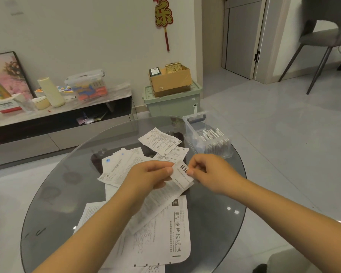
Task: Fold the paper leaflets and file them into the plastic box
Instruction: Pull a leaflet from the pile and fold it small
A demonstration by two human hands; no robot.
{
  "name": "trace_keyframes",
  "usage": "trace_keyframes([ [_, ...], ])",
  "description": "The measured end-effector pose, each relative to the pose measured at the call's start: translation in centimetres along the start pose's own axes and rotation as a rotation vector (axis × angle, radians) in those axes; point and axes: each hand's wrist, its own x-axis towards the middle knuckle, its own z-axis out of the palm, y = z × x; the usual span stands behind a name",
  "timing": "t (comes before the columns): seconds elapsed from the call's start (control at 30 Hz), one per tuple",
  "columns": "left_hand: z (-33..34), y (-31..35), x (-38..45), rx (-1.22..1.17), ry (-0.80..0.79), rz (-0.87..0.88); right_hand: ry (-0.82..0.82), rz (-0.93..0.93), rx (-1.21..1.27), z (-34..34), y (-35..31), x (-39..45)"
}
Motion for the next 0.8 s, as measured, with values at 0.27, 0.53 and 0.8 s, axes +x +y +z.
trace_keyframes([
  [0.27,2.6,3.0,1.9,-0.001,0.178,0.2,0.144,-0.006,0.002,-3.7,-0.4,0.7],
  [0.53,5.8,4.8,6.8,0.168,0.06,0.301,0.339,0.083,-0.07,-7.8,1.0,2.5],
  [0.8,7.4,4.2,11.9,0.984,-0.165,0.764,0.623,0.102,-0.265,-9.8,2.4,4.8],
])
